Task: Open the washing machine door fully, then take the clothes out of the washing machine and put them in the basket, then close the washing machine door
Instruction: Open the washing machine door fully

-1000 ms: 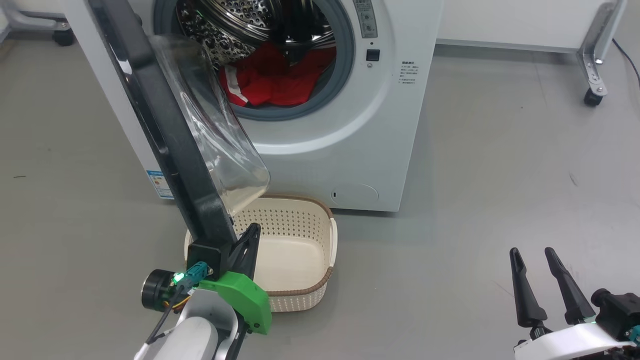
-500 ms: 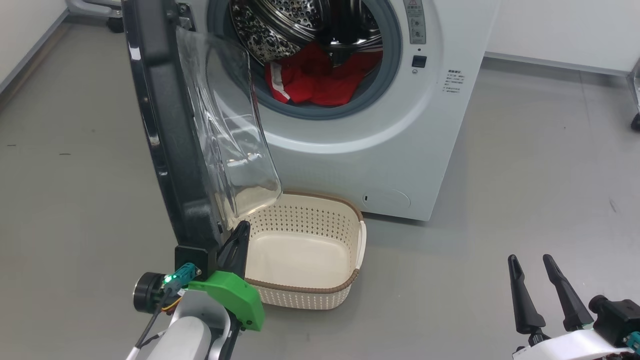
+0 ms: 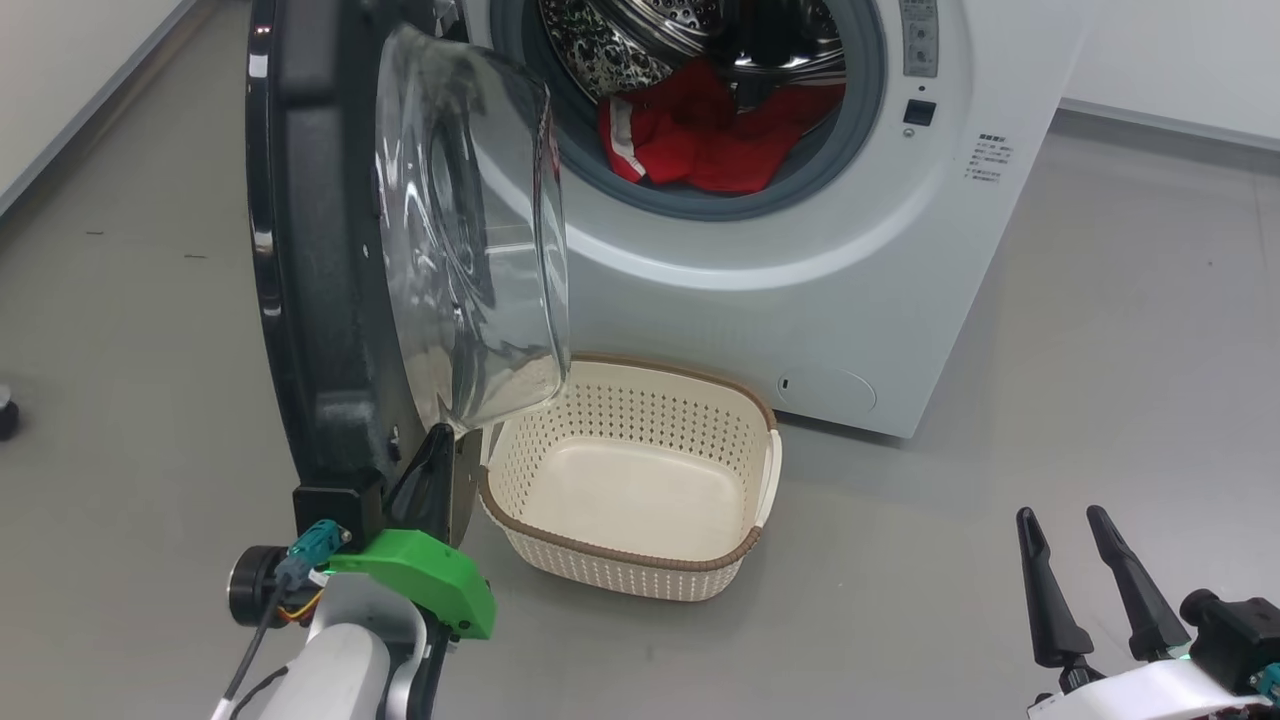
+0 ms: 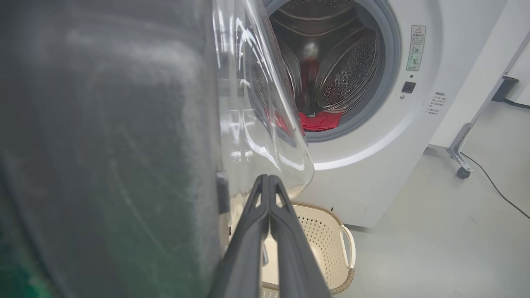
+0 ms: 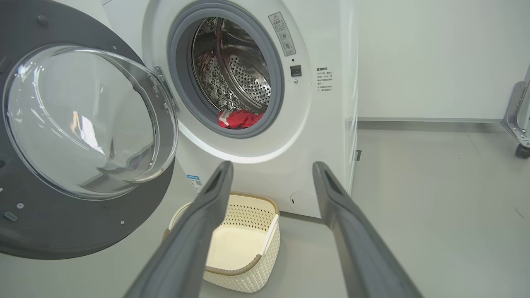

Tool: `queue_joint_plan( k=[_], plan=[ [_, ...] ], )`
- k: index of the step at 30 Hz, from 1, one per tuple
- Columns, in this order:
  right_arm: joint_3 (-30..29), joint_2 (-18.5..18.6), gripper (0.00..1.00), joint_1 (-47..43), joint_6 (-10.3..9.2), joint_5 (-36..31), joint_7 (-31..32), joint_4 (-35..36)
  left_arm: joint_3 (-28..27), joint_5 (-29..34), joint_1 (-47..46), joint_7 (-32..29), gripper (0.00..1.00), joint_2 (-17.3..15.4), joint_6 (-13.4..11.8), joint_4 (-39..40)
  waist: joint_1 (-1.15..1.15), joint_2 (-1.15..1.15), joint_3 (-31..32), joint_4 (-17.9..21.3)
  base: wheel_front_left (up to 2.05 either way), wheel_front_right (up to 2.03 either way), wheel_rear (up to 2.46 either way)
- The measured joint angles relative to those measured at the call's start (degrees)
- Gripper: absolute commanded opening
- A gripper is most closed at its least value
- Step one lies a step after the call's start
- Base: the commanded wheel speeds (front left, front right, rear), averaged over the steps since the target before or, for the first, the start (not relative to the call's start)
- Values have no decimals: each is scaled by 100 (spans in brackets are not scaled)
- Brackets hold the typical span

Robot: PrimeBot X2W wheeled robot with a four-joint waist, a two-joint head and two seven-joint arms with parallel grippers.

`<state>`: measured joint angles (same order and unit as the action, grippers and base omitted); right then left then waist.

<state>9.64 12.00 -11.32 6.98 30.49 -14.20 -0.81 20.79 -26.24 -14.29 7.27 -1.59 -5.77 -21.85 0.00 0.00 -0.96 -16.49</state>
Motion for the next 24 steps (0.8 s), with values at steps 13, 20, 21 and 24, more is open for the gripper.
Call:
queue_joint_plan(
  k=[13,20,21,24],
  plan=[
    [86,238,100,1,1,-42,0,155,-782,-226,20,331,0,-108,-51,5,0,0,-407,-297,0,0,0],
    [153,397,100,18,1,-42,1,241,-1308,-396,23,442,0,-208,-52,30,1,0,-662,-336,0,0,0],
    [164,428,100,25,1,-43,1,259,-1384,-405,23,449,0,-240,-52,34,1,0,-700,-334,0,0,0],
    [176,510,100,43,1,-42,1,303,-1625,-455,23,475,0,-320,-57,40,0,0,-810,-315,0,0,0]
  ],
)
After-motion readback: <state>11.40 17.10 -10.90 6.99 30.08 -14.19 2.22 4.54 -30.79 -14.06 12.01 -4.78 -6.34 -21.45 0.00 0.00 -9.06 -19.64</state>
